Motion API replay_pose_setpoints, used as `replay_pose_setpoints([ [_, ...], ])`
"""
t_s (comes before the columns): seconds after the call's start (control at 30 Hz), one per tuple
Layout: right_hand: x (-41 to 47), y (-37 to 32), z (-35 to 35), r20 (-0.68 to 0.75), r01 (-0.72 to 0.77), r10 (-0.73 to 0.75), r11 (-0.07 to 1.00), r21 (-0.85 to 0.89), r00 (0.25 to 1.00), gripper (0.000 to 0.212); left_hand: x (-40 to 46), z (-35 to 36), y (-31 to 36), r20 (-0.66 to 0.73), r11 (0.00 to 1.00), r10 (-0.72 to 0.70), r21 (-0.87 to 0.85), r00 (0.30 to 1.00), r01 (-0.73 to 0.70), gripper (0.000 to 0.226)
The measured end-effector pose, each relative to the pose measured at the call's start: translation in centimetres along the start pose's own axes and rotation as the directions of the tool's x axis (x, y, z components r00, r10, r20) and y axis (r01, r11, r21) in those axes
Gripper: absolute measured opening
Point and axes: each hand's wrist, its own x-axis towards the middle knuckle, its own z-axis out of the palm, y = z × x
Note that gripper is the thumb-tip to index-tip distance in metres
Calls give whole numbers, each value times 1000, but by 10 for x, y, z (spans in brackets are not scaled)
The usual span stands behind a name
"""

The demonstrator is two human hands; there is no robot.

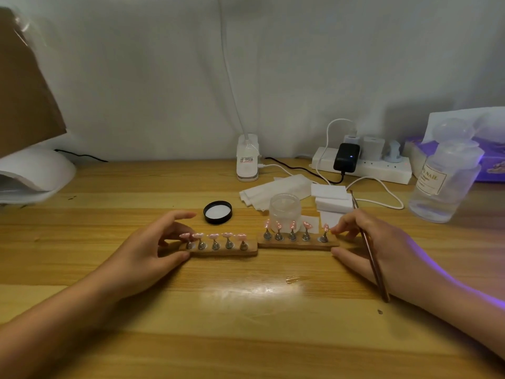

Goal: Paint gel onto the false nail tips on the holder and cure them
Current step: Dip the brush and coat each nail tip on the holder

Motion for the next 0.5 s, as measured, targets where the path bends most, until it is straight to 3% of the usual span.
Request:
replay_pose_setpoints([
  [0.5, -8, 8, -15, 85, 22, -39, 980, 196, 996, 29, 11, 14, 6, -142, 1000, -9, -17, 990, 7, 60],
])
